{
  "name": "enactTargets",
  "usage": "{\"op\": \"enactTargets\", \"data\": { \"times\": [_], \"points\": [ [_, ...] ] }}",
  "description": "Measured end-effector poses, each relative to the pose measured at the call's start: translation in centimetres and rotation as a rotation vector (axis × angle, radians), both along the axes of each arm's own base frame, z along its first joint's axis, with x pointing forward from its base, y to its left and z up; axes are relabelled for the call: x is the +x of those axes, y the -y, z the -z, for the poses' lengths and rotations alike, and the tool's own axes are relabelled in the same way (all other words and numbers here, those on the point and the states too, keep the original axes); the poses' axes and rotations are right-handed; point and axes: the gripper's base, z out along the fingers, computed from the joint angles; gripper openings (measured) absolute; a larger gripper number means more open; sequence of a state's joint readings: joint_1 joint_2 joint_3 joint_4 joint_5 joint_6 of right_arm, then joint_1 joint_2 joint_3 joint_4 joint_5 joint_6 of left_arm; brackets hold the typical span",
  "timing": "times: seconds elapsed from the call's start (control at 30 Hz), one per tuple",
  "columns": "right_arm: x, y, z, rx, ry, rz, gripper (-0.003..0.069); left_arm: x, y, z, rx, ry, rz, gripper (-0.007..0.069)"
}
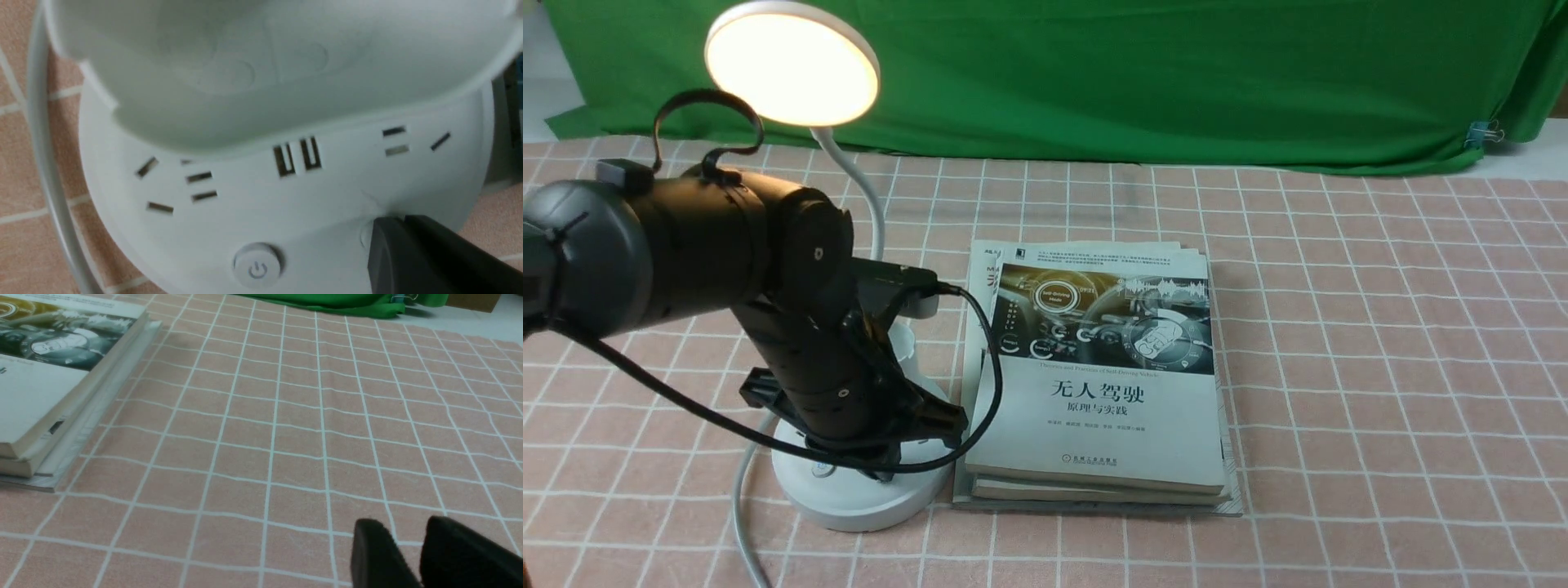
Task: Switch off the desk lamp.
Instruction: Use the left arm to press the button switch on the lamp holder
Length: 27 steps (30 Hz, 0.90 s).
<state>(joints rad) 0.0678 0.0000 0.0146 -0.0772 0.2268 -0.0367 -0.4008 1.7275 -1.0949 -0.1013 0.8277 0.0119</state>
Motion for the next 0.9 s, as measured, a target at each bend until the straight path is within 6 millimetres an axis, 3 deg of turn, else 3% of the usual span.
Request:
{"op": "enactTargets", "data": {
  "times": [0.3,0.67,0.9],
  "points": [
    [0.0,0.0,0.0,0.0,0.0,0.0,0.024,0.4,-0.1,0.4,0.005,-0.01,-0.007,0.0004],
    [0.0,0.0,0.0,0.0,0.0,0.0,0.024,-0.6,-0.5,-2.6,-0.026,0.06,-0.008,0.0004],
    [0.0,0.0,0.0,0.0,0.0,0.0,0.024,0.1,-0.3,-0.9,-0.013,0.032,-0.011,0.0004]
  ]
}}
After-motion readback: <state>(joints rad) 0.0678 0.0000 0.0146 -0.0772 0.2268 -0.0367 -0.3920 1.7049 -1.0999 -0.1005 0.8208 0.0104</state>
